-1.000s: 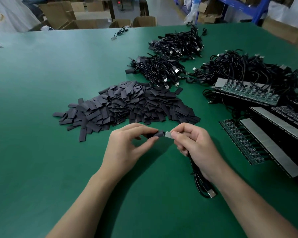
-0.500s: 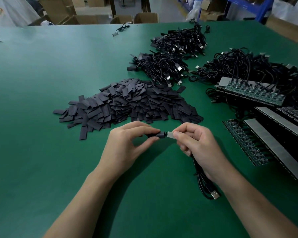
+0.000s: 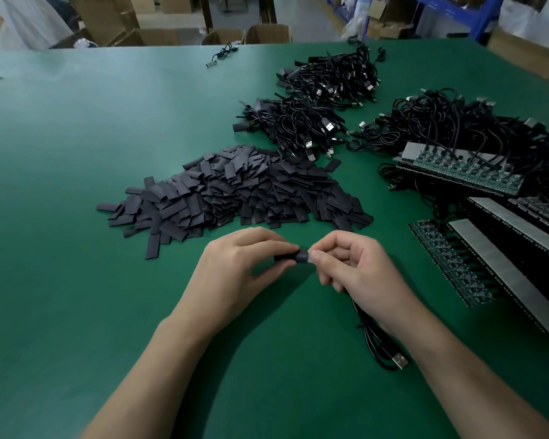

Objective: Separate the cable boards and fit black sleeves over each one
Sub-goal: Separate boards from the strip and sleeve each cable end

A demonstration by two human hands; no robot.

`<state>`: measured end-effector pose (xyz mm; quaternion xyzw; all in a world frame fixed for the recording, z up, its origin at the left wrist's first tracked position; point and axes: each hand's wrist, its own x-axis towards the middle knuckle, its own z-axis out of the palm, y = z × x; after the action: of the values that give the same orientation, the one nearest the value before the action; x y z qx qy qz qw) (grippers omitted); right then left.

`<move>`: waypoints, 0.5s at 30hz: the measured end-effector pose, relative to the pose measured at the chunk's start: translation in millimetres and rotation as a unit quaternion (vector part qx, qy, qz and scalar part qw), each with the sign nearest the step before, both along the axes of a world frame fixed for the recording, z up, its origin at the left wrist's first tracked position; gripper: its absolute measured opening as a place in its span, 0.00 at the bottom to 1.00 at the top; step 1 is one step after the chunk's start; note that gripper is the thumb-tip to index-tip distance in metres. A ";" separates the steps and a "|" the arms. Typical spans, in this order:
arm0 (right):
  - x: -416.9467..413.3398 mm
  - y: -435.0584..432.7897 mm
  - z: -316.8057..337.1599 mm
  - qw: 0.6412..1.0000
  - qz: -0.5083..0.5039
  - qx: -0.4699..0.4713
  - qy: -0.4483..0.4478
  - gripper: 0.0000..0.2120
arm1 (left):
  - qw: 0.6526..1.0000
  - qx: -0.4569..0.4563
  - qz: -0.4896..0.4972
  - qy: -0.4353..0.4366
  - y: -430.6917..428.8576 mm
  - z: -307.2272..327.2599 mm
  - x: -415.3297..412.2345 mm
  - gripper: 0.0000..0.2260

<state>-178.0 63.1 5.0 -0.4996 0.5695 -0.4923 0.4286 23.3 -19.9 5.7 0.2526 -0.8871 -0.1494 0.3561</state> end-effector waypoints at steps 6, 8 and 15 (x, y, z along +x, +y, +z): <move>-3.3 1.2 0.6 0.999 0.048 0.002 0.014 0.04 | 1.000 -0.007 -0.014 -0.024 -1.6 -0.3 1.5 0.06; -8.1 1.0 3.3 0.998 0.068 0.008 0.000 0.08 | 1.000 0.005 -0.013 -0.021 -1.8 0.4 2.3 0.05; -18.1 1.1 2.6 0.994 0.103 0.025 0.009 0.07 | 0.999 0.017 -0.022 -0.018 -0.4 2.3 3.3 0.06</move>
<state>-196.0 64.2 7.6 -0.5492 0.5311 -0.4262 0.4844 26.6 -20.3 8.0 0.2417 -0.8962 -0.1678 0.3320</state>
